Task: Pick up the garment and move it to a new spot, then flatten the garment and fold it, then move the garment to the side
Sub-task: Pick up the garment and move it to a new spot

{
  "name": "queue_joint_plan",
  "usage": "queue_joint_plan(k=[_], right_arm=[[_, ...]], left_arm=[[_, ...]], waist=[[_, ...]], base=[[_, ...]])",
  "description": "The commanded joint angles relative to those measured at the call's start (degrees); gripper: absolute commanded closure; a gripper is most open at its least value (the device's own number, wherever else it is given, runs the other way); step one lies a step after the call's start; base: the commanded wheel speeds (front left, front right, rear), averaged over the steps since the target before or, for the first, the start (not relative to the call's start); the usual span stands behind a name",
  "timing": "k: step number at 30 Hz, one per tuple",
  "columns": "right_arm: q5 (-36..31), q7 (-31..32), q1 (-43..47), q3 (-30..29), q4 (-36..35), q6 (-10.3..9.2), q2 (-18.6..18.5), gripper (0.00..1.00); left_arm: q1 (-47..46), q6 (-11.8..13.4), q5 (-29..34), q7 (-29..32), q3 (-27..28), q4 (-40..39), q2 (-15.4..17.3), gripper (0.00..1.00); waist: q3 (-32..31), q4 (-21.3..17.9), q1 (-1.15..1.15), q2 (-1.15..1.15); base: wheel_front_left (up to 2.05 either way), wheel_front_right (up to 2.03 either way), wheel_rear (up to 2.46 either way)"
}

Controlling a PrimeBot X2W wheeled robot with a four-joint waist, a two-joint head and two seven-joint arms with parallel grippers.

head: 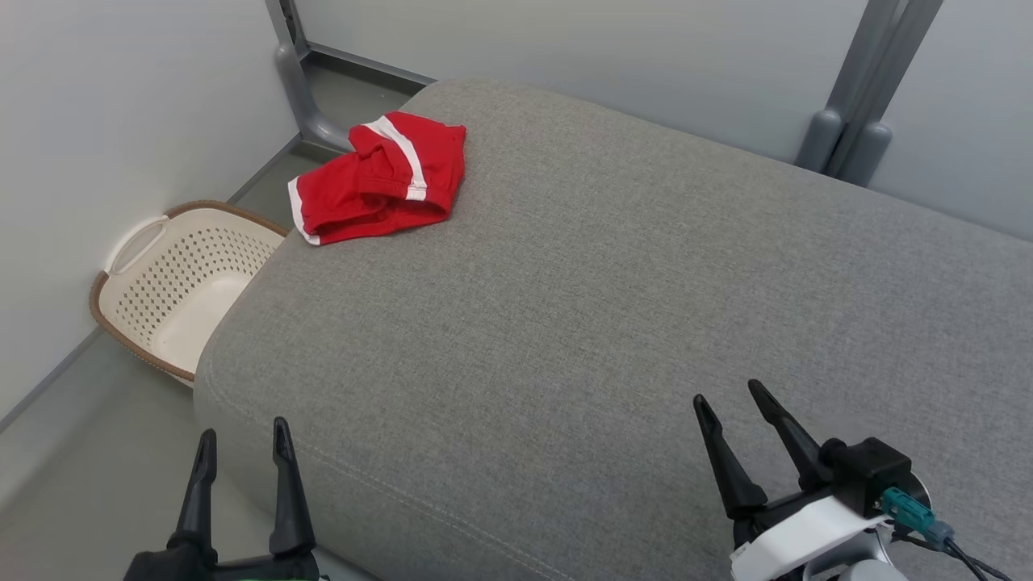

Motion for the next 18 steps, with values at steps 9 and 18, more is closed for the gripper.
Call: queue_joint_plan(k=[9,18], right_arm=[[-2.56,-0.14,2.47,-4.40,-2.92,-0.02,-3.44,0.00],[-4.09,-0.14,-3.46,-1.37,-5.71,-0.03,-10.60,0.00]], left_arm=[[-14.22,-5.56,1.53,-0.01,3.57,6.76,1.40,0.00],[-39.21,-8.24,-0.66,11.30,7.02,20.23,10.40,0.00]], waist=[[6.48,-0.69,0.00,0.00],[17.09,-6.59,0.00,0.00]], base=[[0.00,0.00,0.00],[0.00,0.00,0.00]])
